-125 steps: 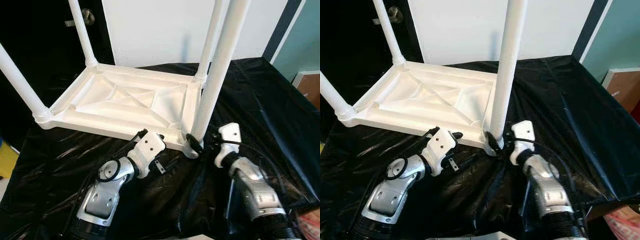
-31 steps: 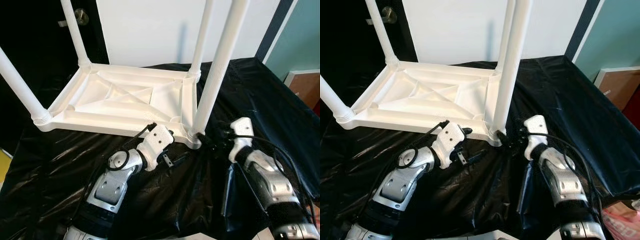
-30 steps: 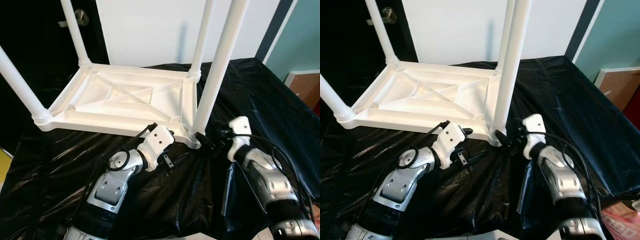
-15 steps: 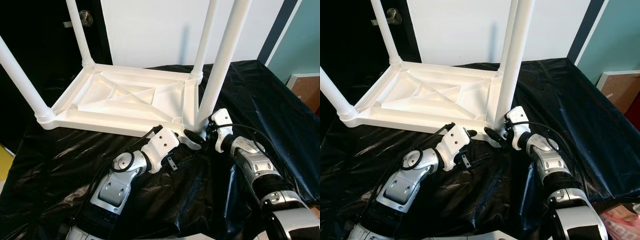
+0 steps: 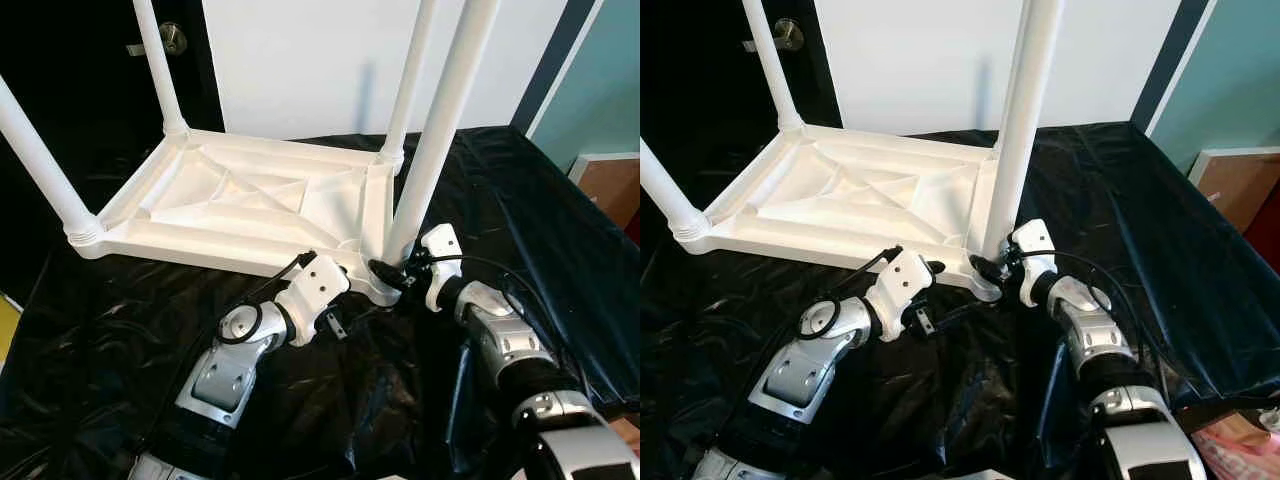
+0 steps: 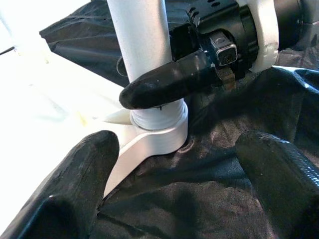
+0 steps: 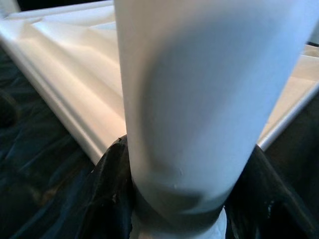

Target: Building children table

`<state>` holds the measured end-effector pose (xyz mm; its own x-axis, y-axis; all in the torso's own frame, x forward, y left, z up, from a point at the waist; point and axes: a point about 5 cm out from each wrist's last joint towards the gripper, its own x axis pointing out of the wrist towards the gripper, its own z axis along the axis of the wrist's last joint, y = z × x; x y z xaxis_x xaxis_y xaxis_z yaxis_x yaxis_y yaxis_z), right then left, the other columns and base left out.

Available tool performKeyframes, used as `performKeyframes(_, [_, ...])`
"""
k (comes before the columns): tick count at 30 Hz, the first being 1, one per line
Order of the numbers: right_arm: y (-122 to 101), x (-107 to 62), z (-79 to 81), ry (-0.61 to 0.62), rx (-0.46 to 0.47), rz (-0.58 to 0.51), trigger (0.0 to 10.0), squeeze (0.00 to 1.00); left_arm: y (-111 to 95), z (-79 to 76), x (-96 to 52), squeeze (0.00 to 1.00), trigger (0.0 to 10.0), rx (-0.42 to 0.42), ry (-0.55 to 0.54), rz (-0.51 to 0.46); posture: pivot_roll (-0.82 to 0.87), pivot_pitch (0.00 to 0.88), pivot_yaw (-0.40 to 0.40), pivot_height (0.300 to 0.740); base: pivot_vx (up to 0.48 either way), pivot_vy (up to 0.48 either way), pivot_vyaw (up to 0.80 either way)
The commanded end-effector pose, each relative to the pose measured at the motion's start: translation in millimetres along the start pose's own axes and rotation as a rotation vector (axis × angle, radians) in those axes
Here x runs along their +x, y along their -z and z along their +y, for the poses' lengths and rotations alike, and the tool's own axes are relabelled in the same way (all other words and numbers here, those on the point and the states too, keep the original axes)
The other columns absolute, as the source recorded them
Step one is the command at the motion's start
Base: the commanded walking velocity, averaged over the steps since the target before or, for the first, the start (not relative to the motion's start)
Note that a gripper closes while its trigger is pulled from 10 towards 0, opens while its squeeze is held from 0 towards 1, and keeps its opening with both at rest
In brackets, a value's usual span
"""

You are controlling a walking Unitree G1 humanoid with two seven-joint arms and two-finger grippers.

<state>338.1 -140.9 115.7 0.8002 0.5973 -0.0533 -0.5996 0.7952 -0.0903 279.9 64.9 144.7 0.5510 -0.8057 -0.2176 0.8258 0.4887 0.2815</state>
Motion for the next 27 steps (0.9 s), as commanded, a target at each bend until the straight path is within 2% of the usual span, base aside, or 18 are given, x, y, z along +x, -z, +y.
performKeyframes(1, [12.3,-1.4,5.1,0.008,0.026,0.056,10.0,0.0,7.1,4.8,-1.1,0.0,10.0,-0.003,-0.111,0.026,0.02,0.0,-0.073,0.74,0.0,0.0,0.0])
performKeyframes(2, [12.5,-0.8,7.7,0.051,0.038,0.054,10.0,0.0,9.6,4.8,-2.6,0.0,10.0,-0.008,-0.118,0.034,0.02,0.0,-0.072,0.74,0.0,0.0,0.0])
performKeyframes(3, [15.4,0.4,10.7,0.153,0.075,0.064,10.0,0.0,11.7,5.7,-4.1,0.0,10.0,-0.012,-0.129,0.04,0.02,0.0,-0.069,0.74,0.0,0.0,0.0])
performKeyframes(4, [15.4,0.4,10.7,0.153,0.075,0.064,10.0,0.0,11.7,5.7,-4.1,0.0,10.0,-0.012,-0.129,0.04,0.02,0.0,-0.069,0.74,0.0,0.0,0.0])
performKeyframes(8, [22.1,0.1,17.9,0.444,0.127,0.086,10.0,0.0,12.6,10.9,-5.3,0.0,10.0,-0.007,-0.158,0.048,0.02,0.0,-0.061,0.74,0.0,0.0,0.0])
performKeyframes(9, [22.1,0.1,17.9,0.444,0.127,0.086,10.0,0.0,12.6,10.9,-5.3,0.0,10.0,-0.007,-0.158,0.048,0.02,0.0,-0.061,0.74,0.0,0.0,0.0])
performKeyframes(11, [23.0,1.5,22.7,0.543,0.149,0.075,10.0,0.0,11.2,13.1,-4.6,0.0,10.0,-0.008,-0.167,0.044,0.02,0.0,-0.058,0.74,0.0,0.0,0.0])
performKeyframes(12, [23.0,1.5,22.7,0.543,0.149,0.075,10.0,0.0,11.2,13.1,-4.6,0.0,10.0,-0.008,-0.167,0.044,0.02,0.0,-0.058,0.74,0.0,0.0,0.0])
performKeyframes(13, [25.4,9.7,39.3,0.542,0.207,0.071,10.0,0.0,9.7,13.4,-3.6,0.0,10.0,-0.008,-0.169,0.038,0.02,0.0,-0.047,0.74,0.0,0.0,0.0])
performKeyframes(15, [25.4,9.7,39.3,0.542,0.207,0.071,10.0,0.0,9.7,13.4,-3.6,0.0,10.0,-0.008,-0.169,0.038,0.02,0.0,-0.047,0.74,0.0,0.0,0.0])
performKeyframes(16, [22.1,15.3,53.0,0.454,0.233,0.054,10.0,0.0,9.0,11.9,-2.5,0.0,10.0,-0.014,-0.156,0.031,0.01,0.0,-0.04,0.74,0.0,0.0,0.0])
performKeyframes(17, [20.1,15.9,56.3,0.422,0.233,0.046,10.0,0.0,9.2,11.2,-2.2,0.0,10.0,-0.019,-0.149,0.029,0.01,0.0,-0.04,0.74,0.0,0.0,0.0])
performKeyframes(22, [18.2,14.8,58.3,0.401,0.234,0.033,10.0,0.0,8.7,11.3,-2.7,0.0,10.0,-0.01,-0.145,0.027,0.02,0.0,-0.039,0.74,0.0,0.0,0.0])
performKeyframes(23, [16.8,14.4,59.0,0.406,0.231,0.032,10.0,0.15,8.7,12.4,-3.4,0.0,10.0,-0.006,-0.151,0.027,0.02,0.0,-0.038,0.74,0.0,0.0,0.0])
performKeyframes(24, [15.6,14.2,59.5,0.412,0.228,0.032,10.0,0.15,8.7,13.2,-3.9,0.0,10.0,-0.005,-0.156,0.027,0.02,0.0,-0.038,0.74,0.0,0.0,0.0])
performKeyframes(25, [13.1,14.3,59.8,0.421,0.219,0.024,10.0,1.0,8.7,13.8,-4.4,0.0,10.0,-0.003,-0.159,0.027,0.02,0.0,-0.035,0.74,0.0,0.0,0.0])
performKeyframes(27, [9.7,14.2,59.3,0.424,0.209,0.008,10.0,1.0,8.8,14.1,-5.0,0.0,10.0,0.003,-0.161,0.03,0.02,0.0,-0.034,0.74,0.0,0.0,0.0])
